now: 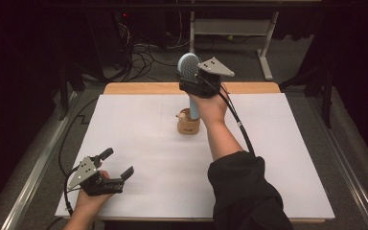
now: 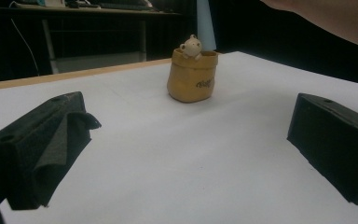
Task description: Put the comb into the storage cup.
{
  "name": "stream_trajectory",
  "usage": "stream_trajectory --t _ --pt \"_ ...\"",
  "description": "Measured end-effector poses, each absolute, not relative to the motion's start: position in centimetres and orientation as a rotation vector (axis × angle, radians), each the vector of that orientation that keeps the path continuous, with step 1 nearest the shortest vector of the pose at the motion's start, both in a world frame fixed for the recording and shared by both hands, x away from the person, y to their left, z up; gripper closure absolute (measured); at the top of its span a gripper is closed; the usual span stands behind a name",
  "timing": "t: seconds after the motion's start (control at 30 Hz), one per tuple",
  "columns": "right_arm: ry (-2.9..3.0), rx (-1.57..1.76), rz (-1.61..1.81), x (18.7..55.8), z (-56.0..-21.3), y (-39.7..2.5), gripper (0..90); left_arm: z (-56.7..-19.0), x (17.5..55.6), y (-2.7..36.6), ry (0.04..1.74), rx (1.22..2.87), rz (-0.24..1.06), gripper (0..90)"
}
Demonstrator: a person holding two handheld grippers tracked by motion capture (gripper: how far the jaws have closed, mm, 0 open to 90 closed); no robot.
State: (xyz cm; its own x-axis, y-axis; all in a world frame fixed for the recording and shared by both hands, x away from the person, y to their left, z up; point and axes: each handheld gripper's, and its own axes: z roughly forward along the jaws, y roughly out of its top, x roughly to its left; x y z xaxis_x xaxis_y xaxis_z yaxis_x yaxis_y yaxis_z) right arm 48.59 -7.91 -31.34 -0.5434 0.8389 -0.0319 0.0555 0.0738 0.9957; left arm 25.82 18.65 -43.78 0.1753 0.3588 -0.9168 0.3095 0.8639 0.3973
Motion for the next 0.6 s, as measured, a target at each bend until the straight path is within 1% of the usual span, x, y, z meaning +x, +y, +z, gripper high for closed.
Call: stream_trajectory --t 0.6 --pt "1.695 0.901 1.547 48.3 -32.9 -7.8 20.6 -43.9 25.9 18.7 1.403 0.588 0.053 0.2"
